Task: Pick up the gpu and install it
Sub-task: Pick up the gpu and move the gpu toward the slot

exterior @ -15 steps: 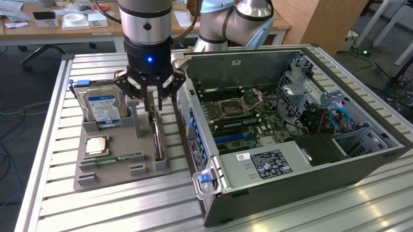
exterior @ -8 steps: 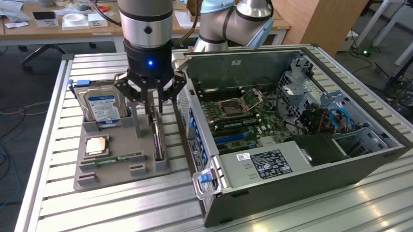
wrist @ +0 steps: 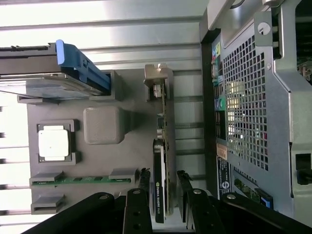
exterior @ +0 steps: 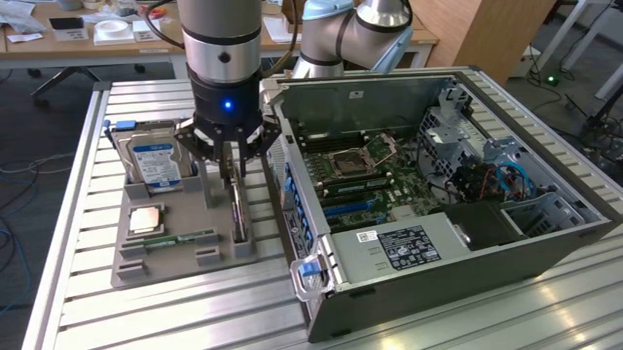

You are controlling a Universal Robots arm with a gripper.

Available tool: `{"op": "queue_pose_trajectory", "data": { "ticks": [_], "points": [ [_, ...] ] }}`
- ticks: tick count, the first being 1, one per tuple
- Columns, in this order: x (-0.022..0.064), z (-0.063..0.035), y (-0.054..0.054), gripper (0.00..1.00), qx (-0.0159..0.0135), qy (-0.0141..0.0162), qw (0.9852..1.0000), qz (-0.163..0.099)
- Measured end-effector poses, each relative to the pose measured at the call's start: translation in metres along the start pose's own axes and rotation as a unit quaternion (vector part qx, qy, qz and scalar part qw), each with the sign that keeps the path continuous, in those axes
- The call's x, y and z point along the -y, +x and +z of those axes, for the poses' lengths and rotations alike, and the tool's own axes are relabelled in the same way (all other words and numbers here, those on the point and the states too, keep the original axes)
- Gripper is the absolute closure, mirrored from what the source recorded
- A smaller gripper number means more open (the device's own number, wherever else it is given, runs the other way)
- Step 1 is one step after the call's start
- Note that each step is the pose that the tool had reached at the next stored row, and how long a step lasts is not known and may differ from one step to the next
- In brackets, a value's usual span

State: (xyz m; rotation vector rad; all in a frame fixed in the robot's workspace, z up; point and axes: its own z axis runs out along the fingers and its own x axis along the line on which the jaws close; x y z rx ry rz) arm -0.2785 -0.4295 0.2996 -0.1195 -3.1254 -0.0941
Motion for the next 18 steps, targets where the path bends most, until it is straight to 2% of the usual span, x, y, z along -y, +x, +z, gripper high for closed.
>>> {"op": "queue_pose_trajectory", "data": {
  "ticks": [4, 18],
  "points": [
    [0.0007, 0.0036, 0.0, 0.64, -0.0001, 0.0001, 1.0, 0.0],
    [0.0007, 0.0044, 0.0, 0.64, 0.0001, -0.0005, 1.0, 0.0]
  ]
}}
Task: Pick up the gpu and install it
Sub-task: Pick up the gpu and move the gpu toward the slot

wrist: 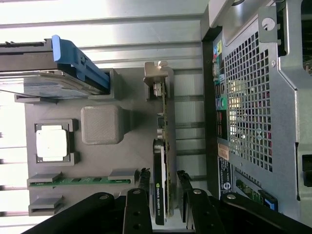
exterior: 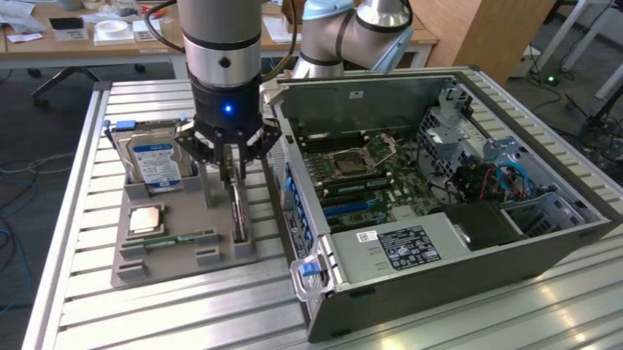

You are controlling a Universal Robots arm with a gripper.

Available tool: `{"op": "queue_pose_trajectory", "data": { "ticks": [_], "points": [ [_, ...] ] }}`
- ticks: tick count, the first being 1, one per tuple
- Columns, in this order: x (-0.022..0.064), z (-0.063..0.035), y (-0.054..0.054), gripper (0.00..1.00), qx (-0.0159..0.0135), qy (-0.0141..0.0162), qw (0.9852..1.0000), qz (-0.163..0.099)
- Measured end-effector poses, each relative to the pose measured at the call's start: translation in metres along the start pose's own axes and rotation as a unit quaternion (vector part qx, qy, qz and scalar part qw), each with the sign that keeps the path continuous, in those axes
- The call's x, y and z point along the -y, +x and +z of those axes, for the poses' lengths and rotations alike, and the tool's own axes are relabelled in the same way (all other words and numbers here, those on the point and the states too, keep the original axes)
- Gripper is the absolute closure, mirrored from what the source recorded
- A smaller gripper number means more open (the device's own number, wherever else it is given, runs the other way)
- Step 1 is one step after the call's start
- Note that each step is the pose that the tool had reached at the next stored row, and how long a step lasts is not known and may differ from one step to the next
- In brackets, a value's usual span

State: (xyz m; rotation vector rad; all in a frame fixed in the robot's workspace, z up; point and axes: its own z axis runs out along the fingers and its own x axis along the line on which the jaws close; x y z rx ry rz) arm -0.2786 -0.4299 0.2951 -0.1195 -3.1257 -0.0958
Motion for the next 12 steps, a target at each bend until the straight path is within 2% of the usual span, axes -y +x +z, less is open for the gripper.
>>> {"op": "queue_pose_trajectory", "data": {
  "ticks": [7, 12],
  "points": [
    [0.0005, 0.0074, -0.0001, 0.64, -0.0002, 0.0001, 1.0, 0.0],
    [0.0005, 0.0076, -0.0001, 0.64, -0.0002, 0.0001, 1.0, 0.0]
  ]
}}
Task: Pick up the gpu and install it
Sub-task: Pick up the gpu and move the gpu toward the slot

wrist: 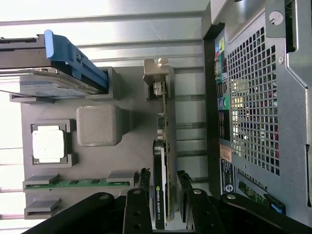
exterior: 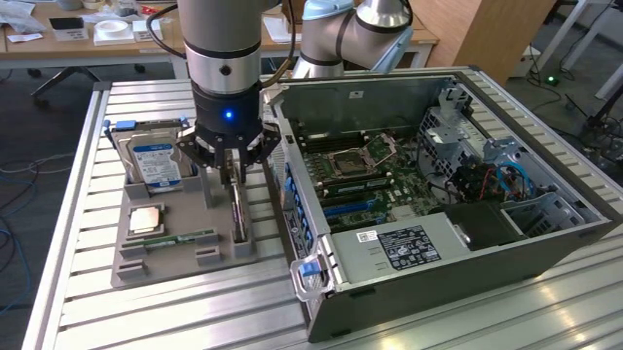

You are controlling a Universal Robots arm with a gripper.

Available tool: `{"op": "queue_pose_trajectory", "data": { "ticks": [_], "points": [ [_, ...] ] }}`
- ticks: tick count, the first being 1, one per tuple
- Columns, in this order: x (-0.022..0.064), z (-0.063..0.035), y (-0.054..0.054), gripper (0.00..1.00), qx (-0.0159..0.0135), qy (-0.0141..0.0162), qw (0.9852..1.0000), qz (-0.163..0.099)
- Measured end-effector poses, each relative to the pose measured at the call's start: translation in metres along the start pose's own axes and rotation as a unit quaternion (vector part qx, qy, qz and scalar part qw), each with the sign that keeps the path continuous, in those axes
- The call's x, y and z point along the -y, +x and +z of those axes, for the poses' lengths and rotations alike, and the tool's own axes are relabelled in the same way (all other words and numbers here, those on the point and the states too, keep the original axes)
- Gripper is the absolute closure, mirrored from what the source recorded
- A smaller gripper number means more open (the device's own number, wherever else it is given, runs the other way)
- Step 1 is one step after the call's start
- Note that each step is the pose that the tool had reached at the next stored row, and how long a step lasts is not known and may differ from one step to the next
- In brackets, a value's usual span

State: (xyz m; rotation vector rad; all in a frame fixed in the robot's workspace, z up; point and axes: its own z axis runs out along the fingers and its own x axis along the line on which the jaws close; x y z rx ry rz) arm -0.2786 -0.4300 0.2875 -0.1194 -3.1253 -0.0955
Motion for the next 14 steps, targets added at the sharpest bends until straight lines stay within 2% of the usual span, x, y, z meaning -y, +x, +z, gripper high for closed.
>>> {"op": "queue_pose_trajectory", "data": {
  "ticks": [8, 14],
  "points": [
    [0.0, 0.0003, 0.0, 0.64, 0.0, -0.0001, 1.0, 0.0],
    [0.0004, 0.0071, -0.0001, 0.64, 0.0, -0.0001, 1.0, 0.0]
  ]
}}
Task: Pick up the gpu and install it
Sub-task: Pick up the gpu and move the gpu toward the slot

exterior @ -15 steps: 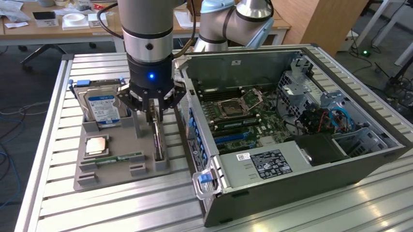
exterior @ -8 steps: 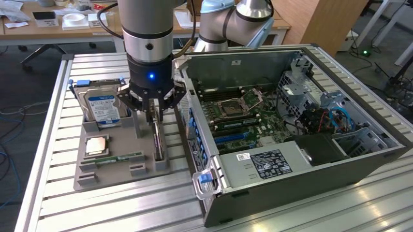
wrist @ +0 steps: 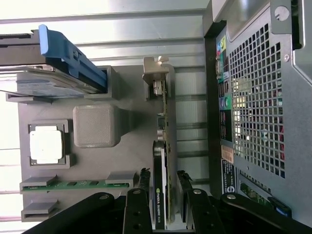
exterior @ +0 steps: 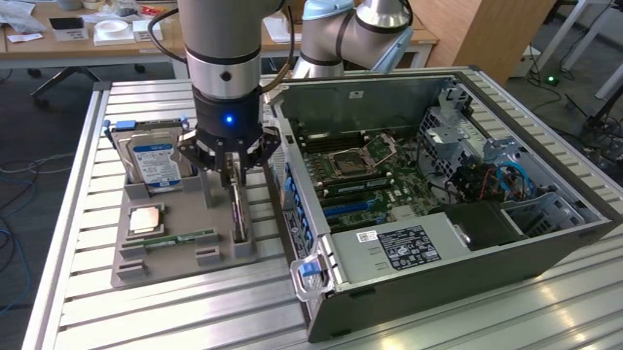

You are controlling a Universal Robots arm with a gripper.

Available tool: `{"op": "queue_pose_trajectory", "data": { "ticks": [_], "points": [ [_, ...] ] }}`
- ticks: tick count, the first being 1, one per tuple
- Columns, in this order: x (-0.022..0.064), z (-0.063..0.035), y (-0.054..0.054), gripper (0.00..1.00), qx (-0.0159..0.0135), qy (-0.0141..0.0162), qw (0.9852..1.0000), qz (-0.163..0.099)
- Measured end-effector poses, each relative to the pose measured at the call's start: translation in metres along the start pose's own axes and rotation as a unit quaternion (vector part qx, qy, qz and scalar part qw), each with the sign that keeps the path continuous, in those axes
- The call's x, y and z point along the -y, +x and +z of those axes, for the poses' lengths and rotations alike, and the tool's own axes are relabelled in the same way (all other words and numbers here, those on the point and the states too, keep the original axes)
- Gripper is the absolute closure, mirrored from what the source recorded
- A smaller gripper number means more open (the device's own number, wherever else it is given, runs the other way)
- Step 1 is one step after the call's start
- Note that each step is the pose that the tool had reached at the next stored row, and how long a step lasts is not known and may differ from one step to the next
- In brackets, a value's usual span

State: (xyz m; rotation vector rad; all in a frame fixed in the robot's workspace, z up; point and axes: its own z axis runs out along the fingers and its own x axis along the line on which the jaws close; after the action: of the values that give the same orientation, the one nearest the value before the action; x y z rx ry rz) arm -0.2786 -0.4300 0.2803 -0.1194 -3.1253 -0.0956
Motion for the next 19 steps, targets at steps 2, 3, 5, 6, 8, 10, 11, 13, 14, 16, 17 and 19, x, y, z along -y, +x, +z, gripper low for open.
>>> {"op": "queue_pose_trajectory", "data": {
  "ticks": [2, 3, 5, 6, 8, 10, 11, 13, 14, 16, 17, 19],
  "points": [
    [0.0002, 0.0028, 0.0, 0.64, 0.0, 0.0, 1.0, 0.0],
    [0.0002, 0.0041, 0.0, 0.64, 0.0, 0.0, 1.0, 0.0],
    [0.0003, 0.0052, 0.0, 0.64, -0.0001, 0.0001, 1.0, 0.0],
    [0.0003, 0.0052, 0.0, 0.64, -0.0001, 0.0001, 1.0, 0.0],
    [0.0003, 0.0052, 0.0, 0.64, -0.0001, 0.0001, 1.0, 0.0],
    [0.0003, 0.0053, 0.0, 0.64, 0.0, 0.0, 1.0, 0.0],
    [0.0003, 0.0053, 0.0, 0.64, 0.0, 0.0001, 1.0, 0.0],
    [0.0003, 0.0053, 0.0, 0.63, 0.0, 0.0, 1.0, 0.0],
    [0.0003, 0.0053, 0.0, 0.63, 0.0, 0.0, 1.0, 0.0],
    [0.0003, 0.0064, 0.0, 0.57, 0.0001, -0.0001, 1.0, 0.0],
    [0.0005, 0.008, 0.0, 0.57, 0.0001, -0.0001, 1.0, 0.0],
    [0.0007, 0.0115, 0.0, 0.57, 0.0, 0.0, 1.0, 0.0]
  ]
}}
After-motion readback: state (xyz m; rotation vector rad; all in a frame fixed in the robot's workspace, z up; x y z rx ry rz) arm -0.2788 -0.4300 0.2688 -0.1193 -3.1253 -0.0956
